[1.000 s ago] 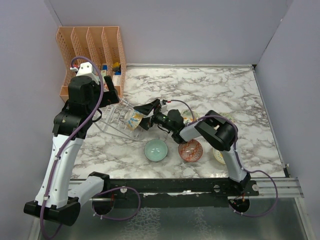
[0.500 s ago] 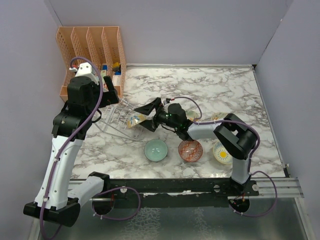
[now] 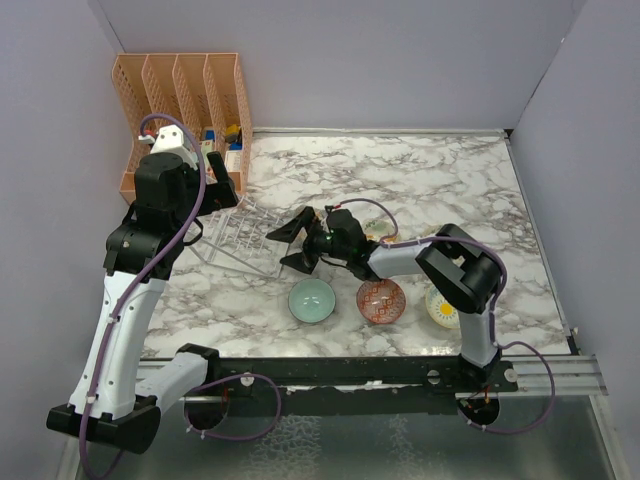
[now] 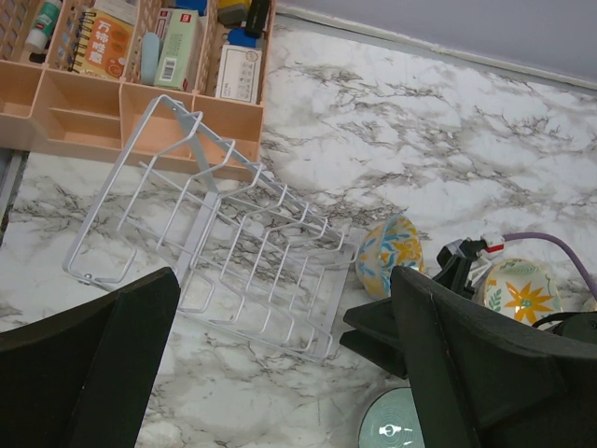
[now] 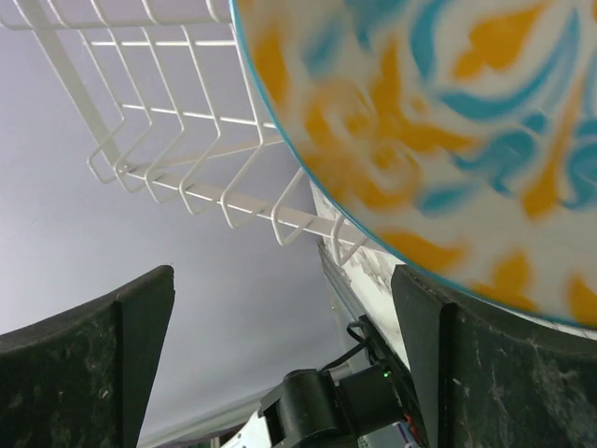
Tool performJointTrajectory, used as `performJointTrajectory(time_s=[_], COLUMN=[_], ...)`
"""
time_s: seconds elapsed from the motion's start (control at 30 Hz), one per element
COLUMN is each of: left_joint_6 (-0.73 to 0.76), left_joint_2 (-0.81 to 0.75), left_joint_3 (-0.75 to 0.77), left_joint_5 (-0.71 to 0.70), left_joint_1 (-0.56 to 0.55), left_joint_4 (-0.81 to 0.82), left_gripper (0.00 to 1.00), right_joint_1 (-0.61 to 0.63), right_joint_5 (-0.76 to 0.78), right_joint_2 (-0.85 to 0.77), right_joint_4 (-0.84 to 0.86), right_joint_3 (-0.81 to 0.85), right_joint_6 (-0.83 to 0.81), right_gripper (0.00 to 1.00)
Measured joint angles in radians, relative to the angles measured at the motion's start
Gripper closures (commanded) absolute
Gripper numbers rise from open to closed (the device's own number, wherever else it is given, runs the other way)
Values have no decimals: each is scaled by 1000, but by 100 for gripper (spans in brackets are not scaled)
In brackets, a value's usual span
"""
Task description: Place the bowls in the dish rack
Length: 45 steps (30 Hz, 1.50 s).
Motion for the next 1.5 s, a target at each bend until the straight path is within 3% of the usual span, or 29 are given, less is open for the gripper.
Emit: performJointTrajectory(time_s=[0.17, 0.4, 0.63, 0.8, 1.17, 1.3, 1.5], left_joint_6=[6, 10, 14, 18, 22, 26, 34], left_joint_2=[0, 0, -1, -1, -10, -10, -10], left_joint_3=[0, 0, 0, 0, 0, 0, 0], left_joint_5=[-7, -18, -18, -18, -18, -18, -19], left_joint_1=[0, 0, 0, 0, 0, 0, 0], left_joint_4=[0, 0, 0, 0, 0, 0, 0], left_gripper=[1, 1, 1, 1, 1, 1, 1], right_joint_1=[0, -3, -6, -8, -19, -30, -51], right_joint_5=[2, 11, 94, 203, 192, 145, 67], right_joint_2=[-29, -152, -200, -133, -3, 39, 91], right_joint_4=[-90, -345, -757, -997, -1074, -1072, -1071], right_joint_3=[13, 103, 350, 616, 734, 734, 758], right_joint_6=[-43, -188, -474, -803, -1537, -1671, -1724], right_gripper=[0, 1, 1, 1, 0, 5, 18])
